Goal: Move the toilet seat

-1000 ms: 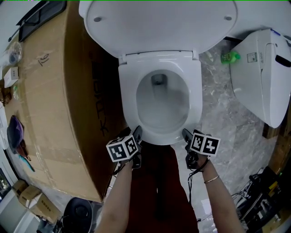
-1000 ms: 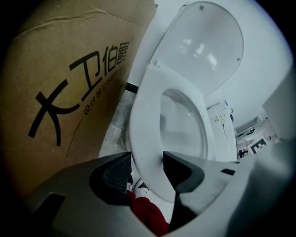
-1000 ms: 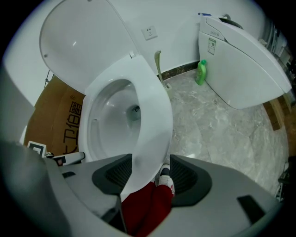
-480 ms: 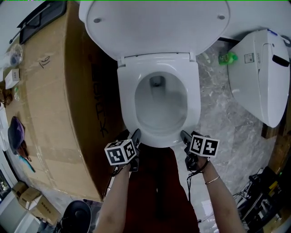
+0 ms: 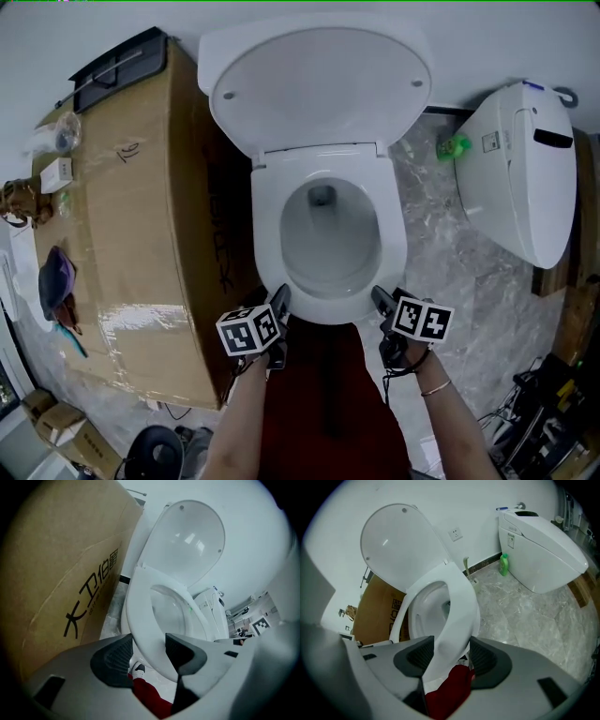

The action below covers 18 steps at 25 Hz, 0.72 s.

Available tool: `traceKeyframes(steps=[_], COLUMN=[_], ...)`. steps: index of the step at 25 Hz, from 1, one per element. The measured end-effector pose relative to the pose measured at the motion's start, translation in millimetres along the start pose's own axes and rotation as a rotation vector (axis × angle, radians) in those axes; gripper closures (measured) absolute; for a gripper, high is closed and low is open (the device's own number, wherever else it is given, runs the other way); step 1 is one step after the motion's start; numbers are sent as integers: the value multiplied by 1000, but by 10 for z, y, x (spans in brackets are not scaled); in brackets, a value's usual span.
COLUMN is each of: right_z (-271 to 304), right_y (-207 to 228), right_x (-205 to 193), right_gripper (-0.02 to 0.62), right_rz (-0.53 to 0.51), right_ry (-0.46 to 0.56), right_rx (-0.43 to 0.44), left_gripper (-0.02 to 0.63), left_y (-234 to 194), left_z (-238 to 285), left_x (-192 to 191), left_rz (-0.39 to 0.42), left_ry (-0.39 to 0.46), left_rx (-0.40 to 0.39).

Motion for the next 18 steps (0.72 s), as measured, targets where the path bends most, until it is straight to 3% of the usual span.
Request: traceKeyframes(steps=[14,18], right_z=[-736,-862], right_y=[-459,-563], right_x=[467,590], right_gripper=[348,350], right_rz=[24,37], right_ry=[146,171], right_rx=[89,108], left_gripper=[396,394], left_y=[387,489], left_z=[-598,-772], left_x=[533,680], left_rz=[-51,7], left_ry=[99,106], left_rx=[-50,-48])
Point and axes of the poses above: the fingertips, and each gripper's own axes: z forward along the fingers, y to its right, x out of its top, the point moved 4 cm from there along -z, backward along the fingers, and after that the axes turned 6 degrees about y, right-handed, at the moved point
